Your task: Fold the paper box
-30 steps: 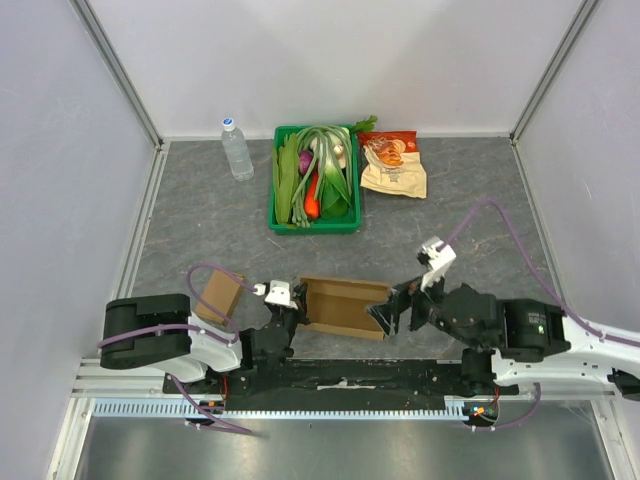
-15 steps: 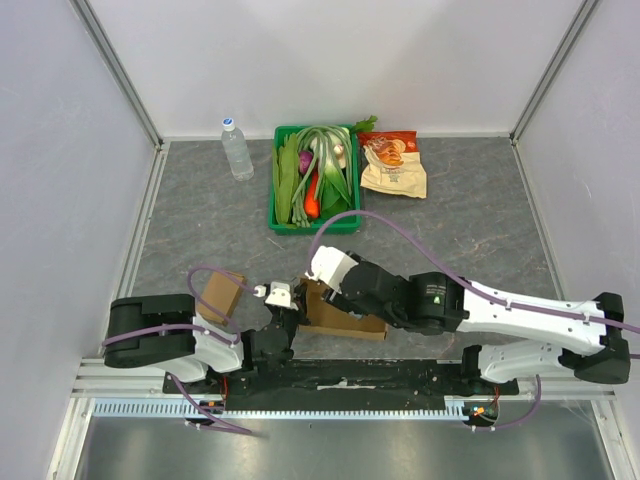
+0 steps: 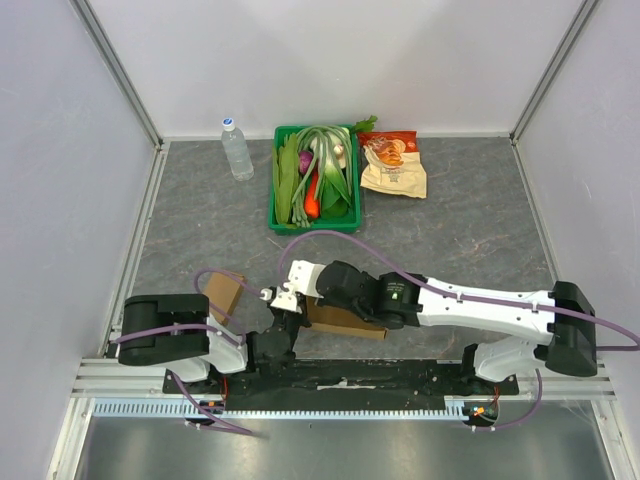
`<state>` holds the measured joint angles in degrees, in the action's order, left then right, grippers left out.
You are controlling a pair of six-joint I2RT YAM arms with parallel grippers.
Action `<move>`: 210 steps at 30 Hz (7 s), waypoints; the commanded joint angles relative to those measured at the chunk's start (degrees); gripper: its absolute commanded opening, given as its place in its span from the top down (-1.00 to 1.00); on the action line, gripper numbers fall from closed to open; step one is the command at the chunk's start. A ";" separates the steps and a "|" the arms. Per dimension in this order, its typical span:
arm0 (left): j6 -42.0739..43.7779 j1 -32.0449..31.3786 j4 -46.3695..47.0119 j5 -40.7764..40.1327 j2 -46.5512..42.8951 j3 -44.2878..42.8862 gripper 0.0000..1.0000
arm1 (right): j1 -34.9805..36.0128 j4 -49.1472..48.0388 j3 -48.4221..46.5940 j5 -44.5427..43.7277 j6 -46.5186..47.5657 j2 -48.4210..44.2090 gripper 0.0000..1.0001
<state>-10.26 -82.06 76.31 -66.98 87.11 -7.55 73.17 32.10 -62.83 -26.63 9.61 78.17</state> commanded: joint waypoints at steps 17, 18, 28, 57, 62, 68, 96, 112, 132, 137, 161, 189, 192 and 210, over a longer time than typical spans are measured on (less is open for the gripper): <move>-36.64 -3.90 -81.88 16.08 -57.01 -3.35 -0.28 | 6.02 -13.20 10.79 -4.75 -0.11 0.66 0.99; -40.93 -3.90 -86.55 18.79 -65.40 -3.00 -0.23 | 6.02 -13.11 10.88 -4.48 -0.37 1.10 0.96; -49.59 -3.81 -113.32 19.79 -79.58 -14.05 0.02 | 8.48 -18.29 16.94 3.50 -6.70 1.72 0.74; -35.09 26.34 -65.75 58.29 -15.22 -12.84 0.51 | -12.16 -34.32 41.39 34.63 -58.12 -29.38 -0.59; -35.09 26.34 -68.40 56.35 -17.06 -13.01 0.51 | -20.85 -19.90 37.16 33.13 -56.89 -34.31 -0.49; -28.42 26.34 -71.39 61.34 -24.51 -18.36 0.22 | -32.30 -30.30 47.42 43.86 -54.69 -32.03 0.00; -27.97 25.99 -73.99 65.60 -26.27 -22.07 -0.04 | -38.80 -8.68 40.75 26.44 -52.06 -34.58 -0.40; -40.62 37.06 -58.24 75.68 -25.87 -6.87 -0.76 | -47.94 -22.87 48.85 35.51 -52.76 -27.29 0.72; -50.65 36.97 -54.52 70.94 -21.65 -6.59 -0.90 | -59.98 -29.11 51.93 43.06 -54.17 -19.56 0.90; -47.66 36.89 -45.39 76.18 -14.44 -10.55 -0.86 | -60.07 -29.02 51.84 44.04 -52.50 -19.72 0.90; -67.42 47.95 -88.35 83.93 -39.38 -19.52 0.32 | 11.07 -8.80 14.32 -10.24 -19.28 -18.95 -0.96; -67.21 56.91 -83.51 92.93 -47.81 -15.21 -0.77 | 4.20 -9.37 8.35 -3.37 -3.54 -6.45 0.49; -51.21 57.36 -94.48 79.97 -51.67 -20.12 -0.82 | -2.91 -3.47 5.80 8.93 -3.46 -5.75 0.51; -19.72 50.78 -61.50 83.84 -48.82 -13.98 -0.23 | -19.99 11.32 -3.44 36.13 1.29 7.33 0.48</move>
<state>-35.73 -28.99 -2.39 14.15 35.38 -22.28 53.69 36.88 -64.84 2.35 11.70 81.54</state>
